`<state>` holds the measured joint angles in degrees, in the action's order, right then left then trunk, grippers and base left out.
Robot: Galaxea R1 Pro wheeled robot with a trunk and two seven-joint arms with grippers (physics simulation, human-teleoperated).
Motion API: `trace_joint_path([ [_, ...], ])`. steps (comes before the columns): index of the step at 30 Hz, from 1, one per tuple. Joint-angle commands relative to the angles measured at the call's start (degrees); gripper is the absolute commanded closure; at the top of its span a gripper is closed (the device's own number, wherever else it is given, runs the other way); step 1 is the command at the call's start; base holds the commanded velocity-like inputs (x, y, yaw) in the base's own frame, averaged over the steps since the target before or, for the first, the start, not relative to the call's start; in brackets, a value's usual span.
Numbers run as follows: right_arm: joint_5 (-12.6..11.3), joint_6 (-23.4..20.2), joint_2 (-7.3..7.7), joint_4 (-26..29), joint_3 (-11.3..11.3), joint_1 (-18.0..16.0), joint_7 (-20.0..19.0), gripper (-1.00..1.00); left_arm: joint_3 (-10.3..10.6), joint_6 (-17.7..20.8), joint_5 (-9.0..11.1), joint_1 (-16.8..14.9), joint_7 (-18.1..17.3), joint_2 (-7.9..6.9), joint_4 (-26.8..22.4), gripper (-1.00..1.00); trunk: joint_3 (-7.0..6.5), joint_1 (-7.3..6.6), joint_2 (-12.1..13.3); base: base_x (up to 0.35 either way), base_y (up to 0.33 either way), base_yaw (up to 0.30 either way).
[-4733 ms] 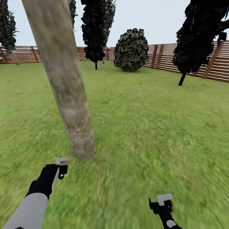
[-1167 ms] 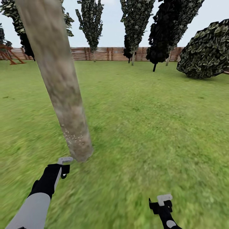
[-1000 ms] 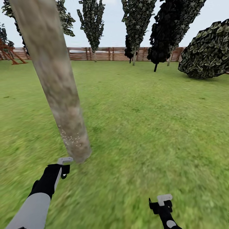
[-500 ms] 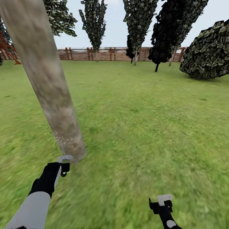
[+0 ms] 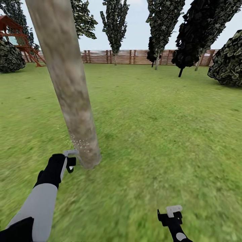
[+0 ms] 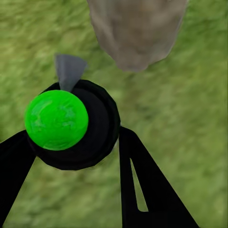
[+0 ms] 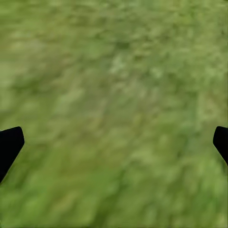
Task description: In the garden, pick up the pesticide atomizer on the floor and spray pesticide onto both trees until each tree trunk is fully covered.
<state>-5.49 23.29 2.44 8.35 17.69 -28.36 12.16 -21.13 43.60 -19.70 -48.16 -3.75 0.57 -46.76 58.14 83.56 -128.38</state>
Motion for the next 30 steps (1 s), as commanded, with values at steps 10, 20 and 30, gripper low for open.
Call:
trace_joint_path([
  [10,-0.6,0.2,0.03,-0.1,0.5,0.0,0.1,-1.00,0.0,0.2,-0.6,0.2,-0.4,-0.38,-0.2,1.00,0.05,-0.01,0.0,0.201,-0.139,0.005],
  [20,-0.5,0.2,0.03,-0.1,0.5,0.0,0.1,-1.00,-0.1,0.3,-0.7,-0.3,-0.4,-0.74,-0.3,1.00,0.05,-0.01,0.0,0.101,-0.237,0.000],
  [30,-0.6,0.2,0.02,-0.1,0.5,0.0,0.1,-1.00,0.0,0.4,-0.8,0.3,-0.2,-0.56,-3.1,1.00,0.05,-0.01,0.0,0.019,-0.273,0.110],
])
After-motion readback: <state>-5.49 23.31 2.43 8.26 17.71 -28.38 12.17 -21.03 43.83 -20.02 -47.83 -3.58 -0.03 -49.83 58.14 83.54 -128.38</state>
